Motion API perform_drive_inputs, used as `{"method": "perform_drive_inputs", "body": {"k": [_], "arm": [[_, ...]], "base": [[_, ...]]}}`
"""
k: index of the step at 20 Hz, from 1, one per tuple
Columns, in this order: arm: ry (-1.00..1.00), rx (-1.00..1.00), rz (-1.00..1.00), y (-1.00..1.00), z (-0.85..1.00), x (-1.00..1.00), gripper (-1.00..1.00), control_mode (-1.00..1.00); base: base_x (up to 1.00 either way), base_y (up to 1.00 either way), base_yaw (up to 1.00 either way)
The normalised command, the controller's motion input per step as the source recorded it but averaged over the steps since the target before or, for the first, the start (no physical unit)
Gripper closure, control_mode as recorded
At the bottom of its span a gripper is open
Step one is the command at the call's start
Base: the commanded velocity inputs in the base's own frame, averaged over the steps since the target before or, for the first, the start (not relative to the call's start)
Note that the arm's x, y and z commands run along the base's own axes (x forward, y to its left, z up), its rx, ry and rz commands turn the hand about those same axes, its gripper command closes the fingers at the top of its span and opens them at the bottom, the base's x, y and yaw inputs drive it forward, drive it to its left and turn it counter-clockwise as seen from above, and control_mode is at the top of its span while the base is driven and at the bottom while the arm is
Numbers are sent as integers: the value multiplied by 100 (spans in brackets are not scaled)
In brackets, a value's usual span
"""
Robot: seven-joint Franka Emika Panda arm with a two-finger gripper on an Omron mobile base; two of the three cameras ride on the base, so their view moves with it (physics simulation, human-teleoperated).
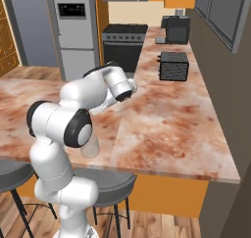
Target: Take a straw from the drawer in front and place it inside the glass cup on the dining counter.
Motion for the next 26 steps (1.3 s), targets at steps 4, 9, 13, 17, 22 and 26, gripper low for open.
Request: {"method": "perform_drive_inputs", "body": {"k": [4,9,13,17,22,26], "arm": [[-3,6,10,0,-9,12,100,-100],[-3,3,10,0,-15,1,100,-100],[-2,2,10,0,-19,1,100,-100],[-1,1,9,0,-20,4,100,-100],[-1,2,8,0,-18,15,100,-100],[-2,2,8,0,-14,17,100,-100]], "base": [[0,0,0],[0,0,0],[0,0,0],[0,0,0],[0,0,0],[0,0,0]]}}
